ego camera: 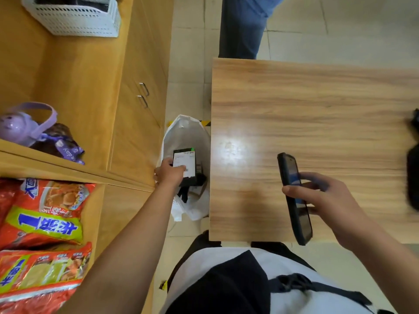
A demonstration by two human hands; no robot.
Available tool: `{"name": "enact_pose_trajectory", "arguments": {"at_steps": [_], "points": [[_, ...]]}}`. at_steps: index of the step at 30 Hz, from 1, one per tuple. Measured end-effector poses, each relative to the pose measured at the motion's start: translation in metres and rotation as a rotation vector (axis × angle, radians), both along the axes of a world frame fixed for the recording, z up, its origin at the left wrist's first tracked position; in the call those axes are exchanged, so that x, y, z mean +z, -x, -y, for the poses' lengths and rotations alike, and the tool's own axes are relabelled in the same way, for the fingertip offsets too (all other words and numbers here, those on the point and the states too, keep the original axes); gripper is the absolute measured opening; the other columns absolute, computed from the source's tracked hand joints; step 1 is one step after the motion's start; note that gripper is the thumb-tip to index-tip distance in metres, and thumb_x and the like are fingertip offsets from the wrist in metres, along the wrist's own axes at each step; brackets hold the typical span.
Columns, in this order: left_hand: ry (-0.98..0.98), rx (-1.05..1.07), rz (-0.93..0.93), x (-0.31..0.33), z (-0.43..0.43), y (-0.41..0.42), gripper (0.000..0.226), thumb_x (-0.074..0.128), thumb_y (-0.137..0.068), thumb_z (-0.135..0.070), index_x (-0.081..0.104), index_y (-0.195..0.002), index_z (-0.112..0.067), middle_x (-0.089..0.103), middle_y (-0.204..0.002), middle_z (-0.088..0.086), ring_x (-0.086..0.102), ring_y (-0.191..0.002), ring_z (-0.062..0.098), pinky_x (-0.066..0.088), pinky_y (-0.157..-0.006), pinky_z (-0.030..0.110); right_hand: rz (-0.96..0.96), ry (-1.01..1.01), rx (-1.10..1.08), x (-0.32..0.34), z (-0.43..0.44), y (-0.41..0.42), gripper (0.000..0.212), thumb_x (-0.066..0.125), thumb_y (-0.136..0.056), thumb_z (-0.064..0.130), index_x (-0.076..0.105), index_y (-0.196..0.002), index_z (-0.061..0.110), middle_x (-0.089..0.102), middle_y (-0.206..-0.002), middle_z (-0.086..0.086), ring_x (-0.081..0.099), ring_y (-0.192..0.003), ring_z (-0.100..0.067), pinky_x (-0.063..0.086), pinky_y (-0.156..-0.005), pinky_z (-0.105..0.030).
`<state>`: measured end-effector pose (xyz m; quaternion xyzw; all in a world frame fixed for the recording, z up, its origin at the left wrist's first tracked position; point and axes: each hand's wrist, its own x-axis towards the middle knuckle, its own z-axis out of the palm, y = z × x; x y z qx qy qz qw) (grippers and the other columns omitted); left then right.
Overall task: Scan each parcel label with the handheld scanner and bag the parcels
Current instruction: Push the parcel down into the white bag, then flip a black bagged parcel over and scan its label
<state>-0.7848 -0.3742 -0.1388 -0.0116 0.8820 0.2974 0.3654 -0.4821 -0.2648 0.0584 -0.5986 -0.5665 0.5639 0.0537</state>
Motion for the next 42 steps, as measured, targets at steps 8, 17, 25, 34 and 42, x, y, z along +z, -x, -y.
{"name": "enact_pose_trajectory", "arguments": {"at_steps": [8, 17, 25, 34, 42], "points": [[-0.327, 0.091, 0.046, 0.029, 0.006, -0.023, 0.025, 0.055, -0.088, -0.012, 0.068, -0.101, -0.029, 0.066, -0.109, -0.002, 0.062, -0.087, 0.014, 0.052, -0.068, 0.029, -0.043, -0.001, -0.02, -0.003, -0.005, -0.009, 0.073, 0.089, -0.06, 0.046, 0.068, -0.127, 0.024, 0.075, -0.098, -0.008, 0.073, -0.095, -0.025, 0.055, -0.08, -0.042], [-0.476, -0.209, 0.049, 0.075, -0.077, -0.092, 0.017, 0.06, -0.093, -0.017, 0.069, -0.094, -0.031, 0.067, -0.083, -0.005, 0.06, -0.067, 0.01, 0.049, -0.056, 0.022, -0.13, -0.015, -0.2, -0.002, -0.031, -0.072, 0.069, 0.088, -0.071, 0.034, 0.063, -0.134, 0.019, 0.075, -0.104, -0.01, 0.072, -0.095, -0.023, 0.054, -0.074, -0.036], [-0.501, -0.534, 0.062, 0.111, -0.183, -0.216, 0.021, 0.062, -0.09, -0.011, 0.07, -0.088, -0.03, 0.066, -0.087, -0.001, 0.059, -0.073, 0.014, 0.044, -0.065, 0.028, -0.178, 0.018, -0.388, 0.007, -0.077, -0.187, 0.039, 0.086, -0.074, 0.032, 0.068, -0.108, 0.03, 0.071, -0.11, -0.026, 0.073, -0.093, -0.029, 0.058, -0.071, -0.037], [-0.385, -0.897, 0.208, 0.115, -0.274, -0.396, 0.008, 0.066, -0.089, -0.02, 0.07, -0.093, -0.024, 0.065, -0.085, -0.005, 0.058, -0.065, 0.006, 0.041, -0.046, 0.01, -0.21, 0.011, -0.585, -0.012, -0.123, -0.32, 0.05, 0.091, -0.07, 0.037, 0.065, -0.112, 0.029, 0.062, -0.093, -0.002, 0.067, -0.095, -0.019, 0.056, -0.071, -0.036], [-0.205, -0.786, 0.289, 0.083, -0.335, -0.513, 0.036, 0.077, -0.079, -0.046, 0.063, -0.094, -0.016, 0.068, -0.092, 0.003, 0.065, -0.077, 0.022, 0.052, -0.069, 0.033, -0.174, 0.028, -0.702, -0.022, -0.129, -0.409, 0.068, 0.09, -0.056, 0.05, 0.072, -0.116, 0.026, 0.077, -0.086, -0.004, 0.075, -0.08, -0.015, 0.053, -0.07, -0.036]]}}
